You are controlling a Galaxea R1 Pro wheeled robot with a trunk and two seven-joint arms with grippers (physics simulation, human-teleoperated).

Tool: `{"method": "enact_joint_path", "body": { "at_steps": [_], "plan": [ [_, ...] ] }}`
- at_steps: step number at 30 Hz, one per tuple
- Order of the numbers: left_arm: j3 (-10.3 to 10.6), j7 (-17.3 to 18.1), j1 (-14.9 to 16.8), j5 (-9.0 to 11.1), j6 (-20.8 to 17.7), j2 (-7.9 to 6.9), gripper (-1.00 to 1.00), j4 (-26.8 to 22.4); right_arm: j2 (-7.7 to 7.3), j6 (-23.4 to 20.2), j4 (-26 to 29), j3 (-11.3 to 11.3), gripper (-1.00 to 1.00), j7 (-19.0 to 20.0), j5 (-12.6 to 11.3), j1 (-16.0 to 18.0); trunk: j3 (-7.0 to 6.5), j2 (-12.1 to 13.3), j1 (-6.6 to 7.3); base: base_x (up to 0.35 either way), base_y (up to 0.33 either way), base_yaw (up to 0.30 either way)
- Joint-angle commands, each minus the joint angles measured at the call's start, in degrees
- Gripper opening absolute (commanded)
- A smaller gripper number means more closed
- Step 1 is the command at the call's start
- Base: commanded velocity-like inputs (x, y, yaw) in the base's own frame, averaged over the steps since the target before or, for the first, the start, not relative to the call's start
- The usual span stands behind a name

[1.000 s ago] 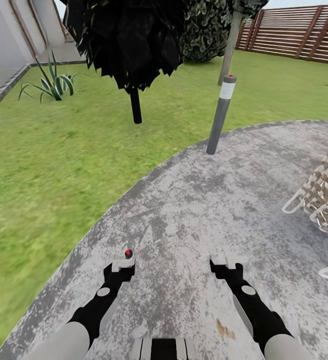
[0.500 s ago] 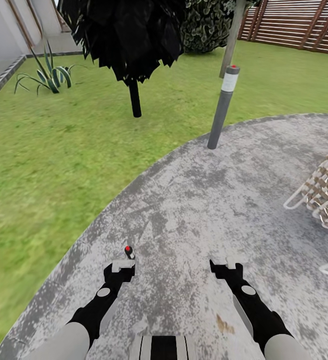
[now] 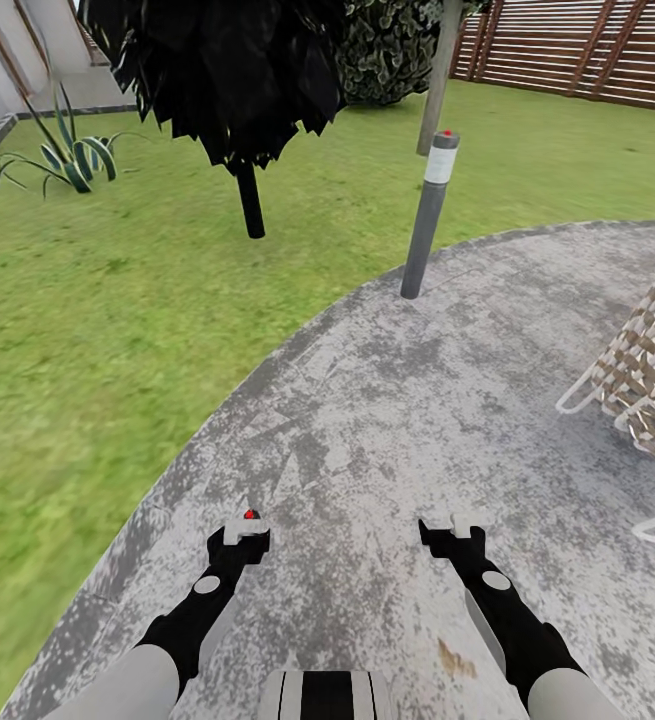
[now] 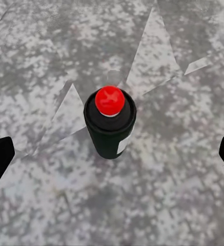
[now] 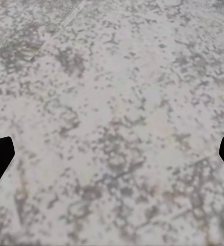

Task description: In the garden, pick up the pesticide atomizer on the floor and spray pesticide onto both trees until each tree trunk is fully covered.

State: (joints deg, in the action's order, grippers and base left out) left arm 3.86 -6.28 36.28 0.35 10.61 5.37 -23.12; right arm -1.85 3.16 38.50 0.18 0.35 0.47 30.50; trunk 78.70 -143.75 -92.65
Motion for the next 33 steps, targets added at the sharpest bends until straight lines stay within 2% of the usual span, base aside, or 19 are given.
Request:
{"method": "enact_joint_path", "body": {
  "at_steps": [1,22,27,33],
  "plan": [
    [0.00,0.00,-0.01,0.00,0.01,0.00,1.00,0.00,0.00,0.00,0.00,0.00,1.00,0.00,0.00,0.00,0.00,0.00,0.00,0.002,0.002,-0.010],
    [-0.10,0.11,0.36,-0.07,0.02,0.02,1.00,-1.07,0.00,0.00,0.11,0.01,1.00,0.00,-0.02,0.00,0.00,0.00,0.00,0.027,0.039,-0.031],
    [-0.15,0.05,0.82,-2.14,0.02,0.20,1.00,-1.22,-0.04,-0.09,5.11,0.00,1.00,0.00,-0.05,0.02,0.00,0.00,0.00,0.000,0.000,0.000],
    [-0.17,0.04,0.90,-2.81,0.02,0.32,1.00,-1.23,-0.07,-0.17,11.24,-0.02,1.00,0.00,-0.09,0.00,0.89,-0.05,-0.10,0.000,0.000,0.000]
  ]
}}
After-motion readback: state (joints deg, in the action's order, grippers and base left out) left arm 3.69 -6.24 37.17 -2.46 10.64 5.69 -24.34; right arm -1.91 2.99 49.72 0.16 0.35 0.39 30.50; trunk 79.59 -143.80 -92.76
